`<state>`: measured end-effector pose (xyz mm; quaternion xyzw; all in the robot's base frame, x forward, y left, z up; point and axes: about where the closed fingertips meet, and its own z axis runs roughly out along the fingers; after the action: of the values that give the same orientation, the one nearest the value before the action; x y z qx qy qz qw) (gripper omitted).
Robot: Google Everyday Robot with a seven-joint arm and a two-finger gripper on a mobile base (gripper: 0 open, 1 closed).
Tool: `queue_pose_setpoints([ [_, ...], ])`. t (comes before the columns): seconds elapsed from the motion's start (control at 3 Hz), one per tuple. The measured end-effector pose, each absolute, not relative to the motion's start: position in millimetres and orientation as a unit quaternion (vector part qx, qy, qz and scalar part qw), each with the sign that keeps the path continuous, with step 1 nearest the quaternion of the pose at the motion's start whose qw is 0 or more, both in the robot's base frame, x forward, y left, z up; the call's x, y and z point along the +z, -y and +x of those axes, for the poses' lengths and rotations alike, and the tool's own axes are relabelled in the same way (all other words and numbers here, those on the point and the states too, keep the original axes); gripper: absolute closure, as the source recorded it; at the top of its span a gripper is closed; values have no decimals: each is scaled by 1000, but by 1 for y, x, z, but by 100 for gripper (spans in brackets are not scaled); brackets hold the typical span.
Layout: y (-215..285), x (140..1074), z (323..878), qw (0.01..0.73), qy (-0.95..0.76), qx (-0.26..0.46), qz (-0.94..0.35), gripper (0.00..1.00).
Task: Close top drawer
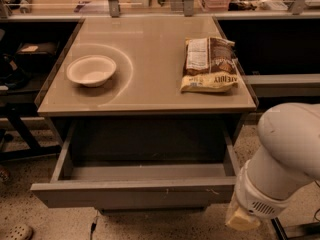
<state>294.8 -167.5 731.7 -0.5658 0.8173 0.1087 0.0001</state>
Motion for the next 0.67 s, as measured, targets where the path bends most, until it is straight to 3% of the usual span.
queue_pose_setpoints([
  [0.67, 139, 640, 349, 21, -816, 116, -566, 100],
])
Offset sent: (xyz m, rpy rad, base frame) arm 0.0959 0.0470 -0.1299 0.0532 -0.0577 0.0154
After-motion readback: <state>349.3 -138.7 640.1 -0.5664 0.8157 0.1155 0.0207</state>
